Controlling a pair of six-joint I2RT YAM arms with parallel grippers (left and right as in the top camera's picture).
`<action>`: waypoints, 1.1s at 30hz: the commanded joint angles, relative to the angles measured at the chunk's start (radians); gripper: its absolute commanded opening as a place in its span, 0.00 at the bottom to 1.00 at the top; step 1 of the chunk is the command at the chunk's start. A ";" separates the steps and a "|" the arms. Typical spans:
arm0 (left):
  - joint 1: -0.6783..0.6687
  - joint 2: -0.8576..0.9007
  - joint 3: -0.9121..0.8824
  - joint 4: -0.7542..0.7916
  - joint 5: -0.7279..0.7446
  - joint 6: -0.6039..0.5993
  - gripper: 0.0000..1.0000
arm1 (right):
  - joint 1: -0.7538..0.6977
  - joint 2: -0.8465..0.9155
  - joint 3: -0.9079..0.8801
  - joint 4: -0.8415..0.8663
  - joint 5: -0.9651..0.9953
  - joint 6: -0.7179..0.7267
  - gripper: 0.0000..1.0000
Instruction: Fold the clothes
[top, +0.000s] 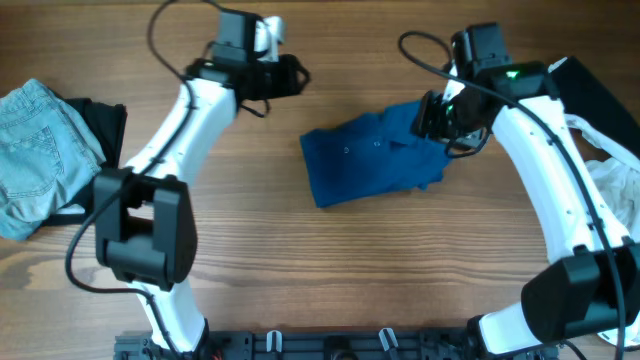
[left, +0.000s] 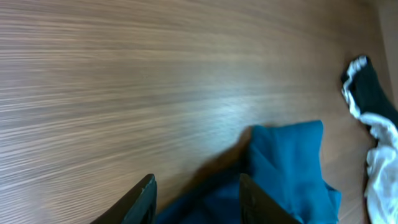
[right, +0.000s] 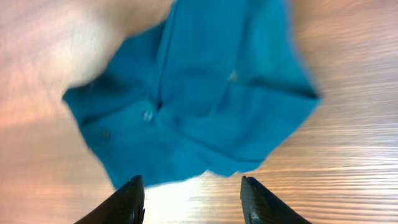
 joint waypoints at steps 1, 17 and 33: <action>-0.056 0.050 0.009 0.016 -0.042 0.032 0.42 | 0.007 0.020 -0.111 0.036 -0.125 -0.044 0.50; -0.122 0.213 0.009 -0.298 -0.046 0.043 0.41 | 0.008 0.051 -0.468 0.501 -0.070 -0.029 0.46; -0.098 0.074 0.045 -0.681 -0.219 -0.073 0.42 | 0.003 -0.056 -0.341 0.678 0.091 -0.180 0.64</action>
